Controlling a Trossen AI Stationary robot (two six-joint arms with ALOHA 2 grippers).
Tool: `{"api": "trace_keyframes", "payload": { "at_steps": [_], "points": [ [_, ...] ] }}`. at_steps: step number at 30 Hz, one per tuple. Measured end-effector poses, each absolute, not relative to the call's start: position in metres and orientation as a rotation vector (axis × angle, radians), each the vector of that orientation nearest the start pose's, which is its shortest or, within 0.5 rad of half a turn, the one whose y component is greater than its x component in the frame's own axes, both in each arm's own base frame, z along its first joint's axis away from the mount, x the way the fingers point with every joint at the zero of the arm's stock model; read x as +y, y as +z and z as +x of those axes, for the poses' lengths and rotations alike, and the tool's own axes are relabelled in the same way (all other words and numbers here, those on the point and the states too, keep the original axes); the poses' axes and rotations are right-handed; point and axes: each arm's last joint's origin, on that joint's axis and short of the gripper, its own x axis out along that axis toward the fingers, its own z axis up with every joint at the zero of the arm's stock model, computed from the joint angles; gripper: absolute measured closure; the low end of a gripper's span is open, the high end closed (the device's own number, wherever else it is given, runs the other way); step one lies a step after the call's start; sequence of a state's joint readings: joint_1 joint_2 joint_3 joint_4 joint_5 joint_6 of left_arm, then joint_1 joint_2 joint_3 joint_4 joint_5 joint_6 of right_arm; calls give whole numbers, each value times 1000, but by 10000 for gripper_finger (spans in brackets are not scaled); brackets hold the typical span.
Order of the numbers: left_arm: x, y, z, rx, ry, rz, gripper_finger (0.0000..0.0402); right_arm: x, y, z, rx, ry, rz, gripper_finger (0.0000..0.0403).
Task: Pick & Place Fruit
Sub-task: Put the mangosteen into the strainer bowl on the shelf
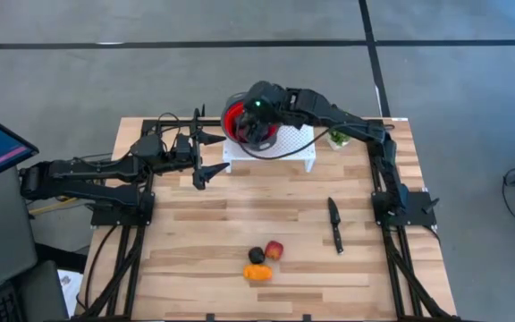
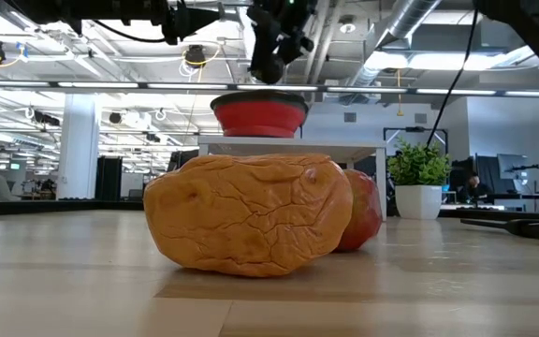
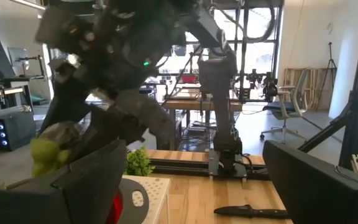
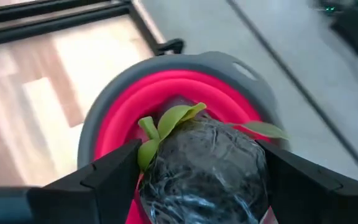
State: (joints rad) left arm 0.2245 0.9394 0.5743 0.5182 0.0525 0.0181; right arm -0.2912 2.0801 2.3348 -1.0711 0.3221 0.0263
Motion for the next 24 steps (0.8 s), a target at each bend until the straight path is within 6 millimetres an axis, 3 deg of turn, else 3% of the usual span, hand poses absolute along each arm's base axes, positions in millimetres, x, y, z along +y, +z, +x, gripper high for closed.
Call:
{"api": "trace_keyframes", "payload": {
  "at_steps": [5, 13, 24],
  "points": [
    [45, 300, 205, -150, 173, 39, 27, -153, 384, 411, 804, -475, 67, 111],
    [45, 300, 205, -150, 173, 39, 27, -166, 385, 408, 774, -514, 105, 108],
    [45, 300, 205, -150, 173, 39, 27, -158, 386, 412, 765, -444, 86, 52]
  ]
}}
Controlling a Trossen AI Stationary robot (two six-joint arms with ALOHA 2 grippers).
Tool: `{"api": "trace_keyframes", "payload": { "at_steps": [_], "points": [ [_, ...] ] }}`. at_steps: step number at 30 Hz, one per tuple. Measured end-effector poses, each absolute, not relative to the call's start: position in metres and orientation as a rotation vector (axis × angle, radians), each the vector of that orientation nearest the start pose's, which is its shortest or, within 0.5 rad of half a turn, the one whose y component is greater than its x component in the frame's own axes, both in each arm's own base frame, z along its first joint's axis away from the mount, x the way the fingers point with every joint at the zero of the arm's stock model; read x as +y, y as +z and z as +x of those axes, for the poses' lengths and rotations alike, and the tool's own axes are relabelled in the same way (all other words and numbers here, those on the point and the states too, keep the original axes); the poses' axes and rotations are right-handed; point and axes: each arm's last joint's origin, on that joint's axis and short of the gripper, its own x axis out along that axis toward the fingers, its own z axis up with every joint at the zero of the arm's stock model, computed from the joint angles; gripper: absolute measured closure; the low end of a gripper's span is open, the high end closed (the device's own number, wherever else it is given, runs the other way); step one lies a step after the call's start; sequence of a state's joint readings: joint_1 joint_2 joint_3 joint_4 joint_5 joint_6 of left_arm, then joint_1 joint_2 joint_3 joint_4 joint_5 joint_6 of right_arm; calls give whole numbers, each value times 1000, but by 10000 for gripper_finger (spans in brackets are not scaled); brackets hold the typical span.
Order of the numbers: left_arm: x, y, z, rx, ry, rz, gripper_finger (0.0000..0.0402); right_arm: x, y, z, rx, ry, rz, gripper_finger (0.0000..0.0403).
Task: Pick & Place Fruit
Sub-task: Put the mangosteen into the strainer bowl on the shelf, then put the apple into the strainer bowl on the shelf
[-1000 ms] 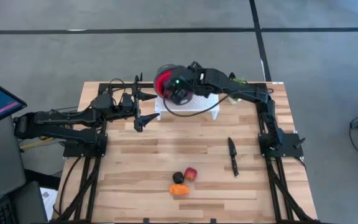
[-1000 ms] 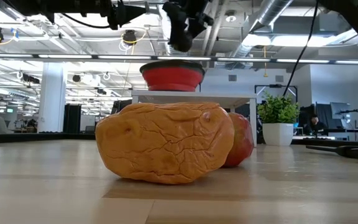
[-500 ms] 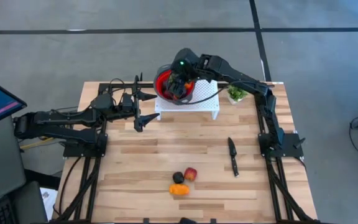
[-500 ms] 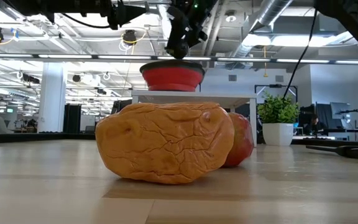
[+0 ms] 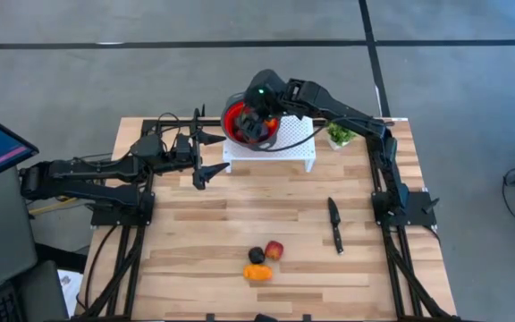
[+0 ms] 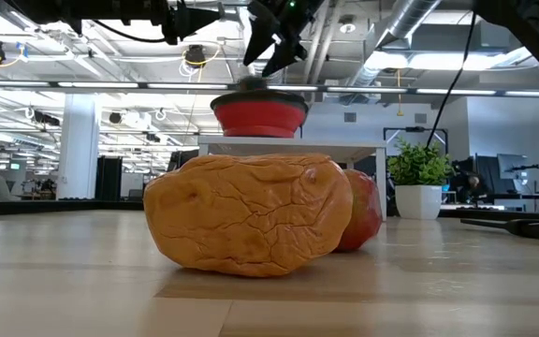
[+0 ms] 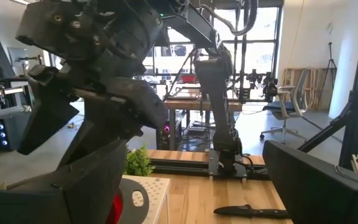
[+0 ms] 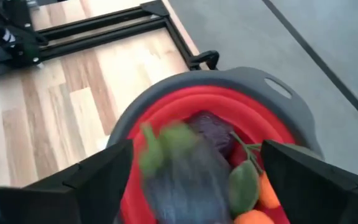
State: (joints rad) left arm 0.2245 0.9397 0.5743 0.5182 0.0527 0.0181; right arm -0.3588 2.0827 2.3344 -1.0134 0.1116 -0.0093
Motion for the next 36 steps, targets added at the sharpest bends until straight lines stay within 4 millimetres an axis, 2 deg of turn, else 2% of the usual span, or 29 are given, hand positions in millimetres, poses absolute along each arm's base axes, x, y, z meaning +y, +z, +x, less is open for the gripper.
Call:
{"api": "trace_keyframes", "payload": {
  "at_steps": [6, 10, 15, 21, 27, 33, 36],
  "points": [
    [45, 300, 205, -150, 173, 39, 27, -159, 386, 411, 780, -434, 64, 8],
    [45, 300, 205, -150, 173, 39, 27, -154, 387, 410, 794, -412, 36, 14],
    [45, 300, 205, -150, 173, 39, 27, -136, 398, 405, 791, -373, 4, 23],
    [45, 300, 205, -150, 173, 39, 27, -97, 402, 402, 847, -302, 18, 21],
    [45, 300, 205, -151, 173, 39, 27, -44, 409, 398, 877, -195, -10, 22],
    [45, 300, 205, -153, 173, 40, 27, 10, 427, 384, 832, -110, -39, 21],
    [45, 300, 205, -155, 173, 40, 27, 34, 435, 376, 801, -123, -62, 22]
  ]
}}
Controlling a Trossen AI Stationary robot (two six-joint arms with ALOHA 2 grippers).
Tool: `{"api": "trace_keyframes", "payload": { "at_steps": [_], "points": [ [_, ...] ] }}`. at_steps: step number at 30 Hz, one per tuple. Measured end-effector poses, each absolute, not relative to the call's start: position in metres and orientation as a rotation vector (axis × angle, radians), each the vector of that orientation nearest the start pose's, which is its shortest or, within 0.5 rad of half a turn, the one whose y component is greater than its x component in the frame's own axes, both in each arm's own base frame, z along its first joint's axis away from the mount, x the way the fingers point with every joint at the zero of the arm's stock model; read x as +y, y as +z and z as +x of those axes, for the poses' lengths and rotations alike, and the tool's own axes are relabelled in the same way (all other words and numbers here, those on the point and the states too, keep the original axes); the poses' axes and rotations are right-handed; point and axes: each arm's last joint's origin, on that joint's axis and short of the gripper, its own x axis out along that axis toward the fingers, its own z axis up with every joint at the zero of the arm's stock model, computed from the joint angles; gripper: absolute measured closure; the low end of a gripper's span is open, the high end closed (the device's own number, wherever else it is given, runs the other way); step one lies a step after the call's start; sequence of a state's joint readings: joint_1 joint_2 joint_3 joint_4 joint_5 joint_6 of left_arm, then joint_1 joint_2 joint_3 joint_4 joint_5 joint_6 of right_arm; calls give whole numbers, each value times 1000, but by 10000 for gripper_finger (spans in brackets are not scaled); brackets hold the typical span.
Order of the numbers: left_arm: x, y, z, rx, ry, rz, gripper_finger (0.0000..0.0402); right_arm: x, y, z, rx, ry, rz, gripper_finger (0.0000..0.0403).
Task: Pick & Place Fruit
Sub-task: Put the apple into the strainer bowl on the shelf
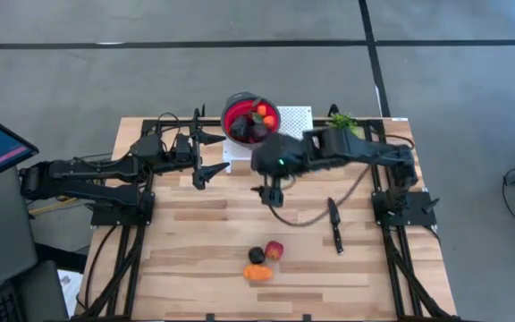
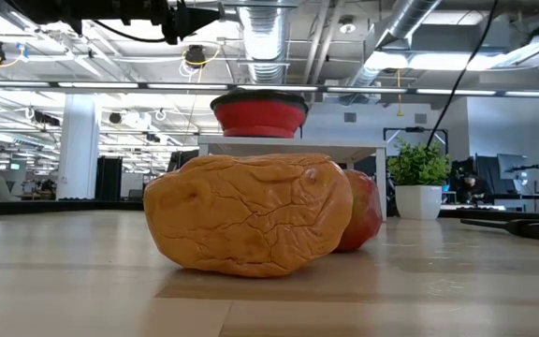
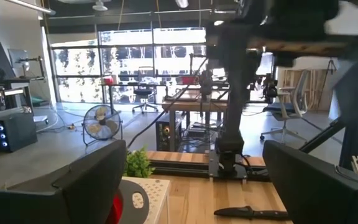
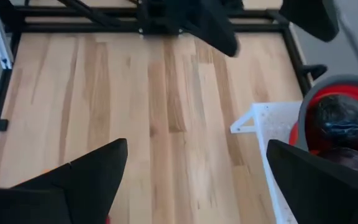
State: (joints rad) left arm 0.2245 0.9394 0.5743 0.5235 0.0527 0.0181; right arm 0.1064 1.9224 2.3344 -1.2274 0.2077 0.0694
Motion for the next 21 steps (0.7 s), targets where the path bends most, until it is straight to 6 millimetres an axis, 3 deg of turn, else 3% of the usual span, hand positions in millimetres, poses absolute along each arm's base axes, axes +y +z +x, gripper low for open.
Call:
{"api": "trace_keyframes", "payload": {
  "at_steps": [9, 15, 18, 21],
  "points": [
    [45, 300, 205, -157, 173, 40, 27, 87, 436, 355, 803, -228, -156, 21],
    [45, 301, 205, -157, 173, 40, 27, 112, 436, 348, 796, -170, -203, 21],
    [45, 301, 205, -157, 173, 40, 27, 114, 435, 341, 842, -163, -243, 21],
    [45, 300, 205, -156, 173, 40, 27, 100, 447, 318, 869, -229, -227, 21]
  ]
}}
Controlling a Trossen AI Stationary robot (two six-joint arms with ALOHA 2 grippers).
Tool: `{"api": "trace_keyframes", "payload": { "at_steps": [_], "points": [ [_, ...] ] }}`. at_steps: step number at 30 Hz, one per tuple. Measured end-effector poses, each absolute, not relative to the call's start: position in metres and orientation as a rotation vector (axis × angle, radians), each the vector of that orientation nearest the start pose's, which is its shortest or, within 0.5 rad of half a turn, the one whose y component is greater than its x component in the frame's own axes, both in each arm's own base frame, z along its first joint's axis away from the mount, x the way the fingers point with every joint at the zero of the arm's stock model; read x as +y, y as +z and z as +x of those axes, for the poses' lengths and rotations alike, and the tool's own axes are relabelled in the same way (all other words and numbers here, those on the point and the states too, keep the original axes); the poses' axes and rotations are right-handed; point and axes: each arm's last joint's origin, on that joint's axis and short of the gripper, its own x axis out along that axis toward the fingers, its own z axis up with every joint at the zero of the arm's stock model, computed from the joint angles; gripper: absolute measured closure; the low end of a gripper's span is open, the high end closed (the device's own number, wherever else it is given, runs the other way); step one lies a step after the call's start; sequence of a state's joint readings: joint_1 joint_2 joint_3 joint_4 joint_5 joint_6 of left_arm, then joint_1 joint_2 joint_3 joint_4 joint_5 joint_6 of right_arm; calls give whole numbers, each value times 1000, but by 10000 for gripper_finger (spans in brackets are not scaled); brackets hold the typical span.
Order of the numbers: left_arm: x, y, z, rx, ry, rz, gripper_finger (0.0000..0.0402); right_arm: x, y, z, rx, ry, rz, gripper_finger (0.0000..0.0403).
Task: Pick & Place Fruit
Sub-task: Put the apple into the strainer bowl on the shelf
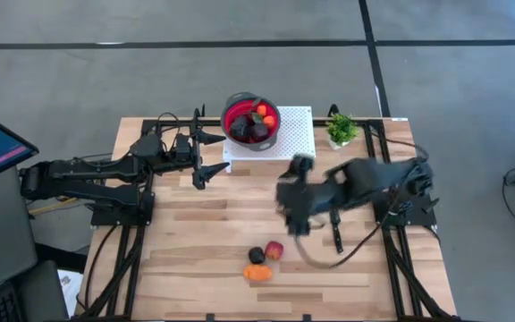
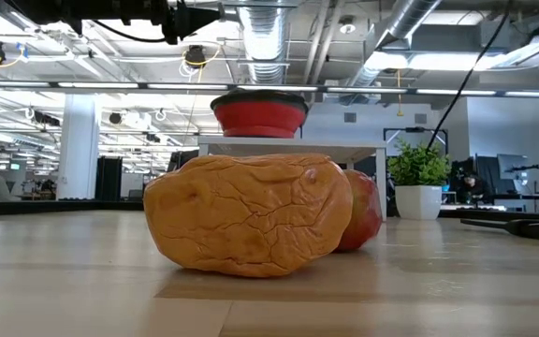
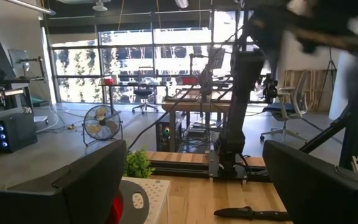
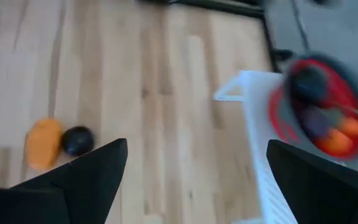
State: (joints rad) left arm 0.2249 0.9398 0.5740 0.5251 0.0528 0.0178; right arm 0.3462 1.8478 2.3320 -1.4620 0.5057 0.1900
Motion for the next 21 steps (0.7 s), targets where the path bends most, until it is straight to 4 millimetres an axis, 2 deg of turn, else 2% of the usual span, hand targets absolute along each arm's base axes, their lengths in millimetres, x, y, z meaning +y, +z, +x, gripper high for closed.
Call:
{"api": "trace_keyframes", "payload": {
  "at_steps": [5, 10, 12, 14, 18, 21],
  "points": [
    [45, 301, 205, -157, 173, 40, 27, 75, 496, 256, 713, -287, -158, 22],
    [45, 301, 205, -158, 173, 40, 27, 61, 522, 202, 594, -307, -129, 21],
    [45, 301, 205, -157, 173, 40, 27, 56, 520, 181, 591, -340, -109, 21],
    [45, 301, 205, -157, 173, 40, 27, 51, 510, 160, 593, -402, -77, 22],
    [45, 301, 205, -157, 173, 40, 27, 43, 476, 124, 536, -488, 0, 22],
    [45, 301, 205, -158, 173, 40, 27, 37, 457, 106, 462, -467, 73, 21]
  ]
}}
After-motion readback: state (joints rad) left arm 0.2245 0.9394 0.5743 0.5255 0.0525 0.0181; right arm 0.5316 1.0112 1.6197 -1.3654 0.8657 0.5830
